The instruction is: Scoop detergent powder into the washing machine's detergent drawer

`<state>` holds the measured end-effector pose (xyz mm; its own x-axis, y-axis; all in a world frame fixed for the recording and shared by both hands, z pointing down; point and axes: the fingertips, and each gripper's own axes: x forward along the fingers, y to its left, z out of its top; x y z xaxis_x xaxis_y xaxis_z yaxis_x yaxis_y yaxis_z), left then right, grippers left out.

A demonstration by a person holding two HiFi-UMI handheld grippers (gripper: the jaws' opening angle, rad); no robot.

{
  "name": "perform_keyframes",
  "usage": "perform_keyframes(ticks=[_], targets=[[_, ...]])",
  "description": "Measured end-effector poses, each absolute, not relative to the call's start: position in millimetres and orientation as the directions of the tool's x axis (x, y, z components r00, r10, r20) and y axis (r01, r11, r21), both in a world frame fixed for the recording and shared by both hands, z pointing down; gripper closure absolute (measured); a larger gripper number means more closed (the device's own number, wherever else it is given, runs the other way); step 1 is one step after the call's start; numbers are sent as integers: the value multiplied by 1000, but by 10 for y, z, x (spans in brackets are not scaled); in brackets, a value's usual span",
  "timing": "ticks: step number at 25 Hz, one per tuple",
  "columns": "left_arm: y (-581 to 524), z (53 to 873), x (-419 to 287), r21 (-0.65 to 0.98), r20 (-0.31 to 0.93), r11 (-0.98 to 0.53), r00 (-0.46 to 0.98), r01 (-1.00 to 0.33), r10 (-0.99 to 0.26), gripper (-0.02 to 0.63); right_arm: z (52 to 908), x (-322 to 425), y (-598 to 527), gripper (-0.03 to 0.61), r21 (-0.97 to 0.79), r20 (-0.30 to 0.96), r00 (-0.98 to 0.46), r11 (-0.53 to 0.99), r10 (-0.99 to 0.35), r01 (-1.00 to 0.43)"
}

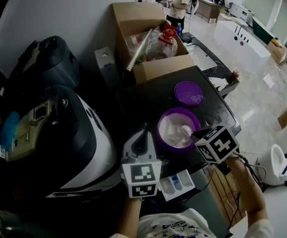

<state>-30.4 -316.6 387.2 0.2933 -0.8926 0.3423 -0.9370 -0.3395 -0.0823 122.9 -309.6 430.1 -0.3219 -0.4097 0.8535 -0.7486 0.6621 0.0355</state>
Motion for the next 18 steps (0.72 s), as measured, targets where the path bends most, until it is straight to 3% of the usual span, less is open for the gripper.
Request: perform_keyframes(ticks=[18], targets=[[-3174,3895,-393,-83,349,-327,280,-941,-894,612,4421,1138,-3003,558,9,889,-317,704,-330,-710]])
